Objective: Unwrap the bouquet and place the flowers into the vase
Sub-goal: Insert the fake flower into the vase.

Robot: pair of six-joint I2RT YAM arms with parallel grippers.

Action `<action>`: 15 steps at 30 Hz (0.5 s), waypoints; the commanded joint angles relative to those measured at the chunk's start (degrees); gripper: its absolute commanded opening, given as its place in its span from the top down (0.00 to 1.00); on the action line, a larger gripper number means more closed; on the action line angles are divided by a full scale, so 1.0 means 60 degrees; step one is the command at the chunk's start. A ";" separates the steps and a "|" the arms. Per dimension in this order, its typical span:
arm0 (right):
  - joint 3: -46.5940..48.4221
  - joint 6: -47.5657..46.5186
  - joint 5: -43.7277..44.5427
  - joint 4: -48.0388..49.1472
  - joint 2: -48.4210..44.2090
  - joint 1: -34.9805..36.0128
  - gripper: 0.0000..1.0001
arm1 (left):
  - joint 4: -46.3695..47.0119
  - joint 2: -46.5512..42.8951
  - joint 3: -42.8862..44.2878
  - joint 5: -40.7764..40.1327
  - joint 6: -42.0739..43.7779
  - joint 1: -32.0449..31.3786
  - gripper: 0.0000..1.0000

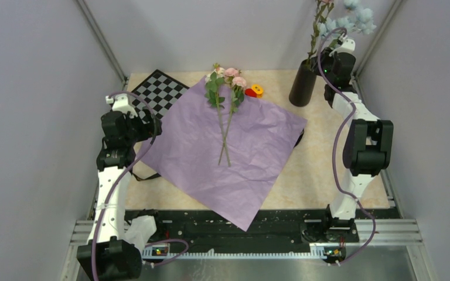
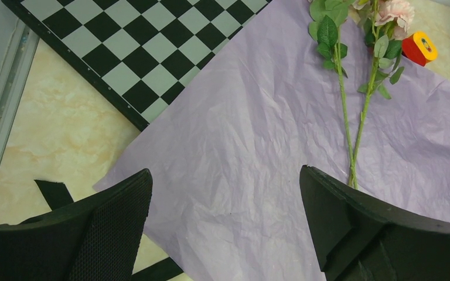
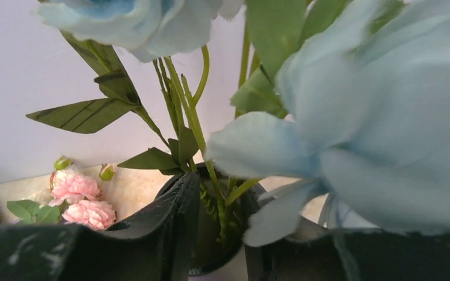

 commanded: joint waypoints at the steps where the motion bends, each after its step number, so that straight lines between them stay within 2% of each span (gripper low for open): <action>1: -0.0117 -0.0233 -0.0086 0.0359 -0.0211 0.0064 0.65 | 0.0390 -0.0141 0.0060 0.0192 0.0064 0.0050 0.01; 8: -0.0587 -0.0378 0.0026 0.0457 -0.0660 0.0071 0.54 | 0.0394 -0.0134 0.0050 0.0190 0.0043 0.0050 0.01; 15: -0.1120 -0.0682 0.0227 0.0382 -0.1188 0.0065 0.34 | 0.0399 -0.0148 0.0044 0.0216 0.0032 0.0050 0.01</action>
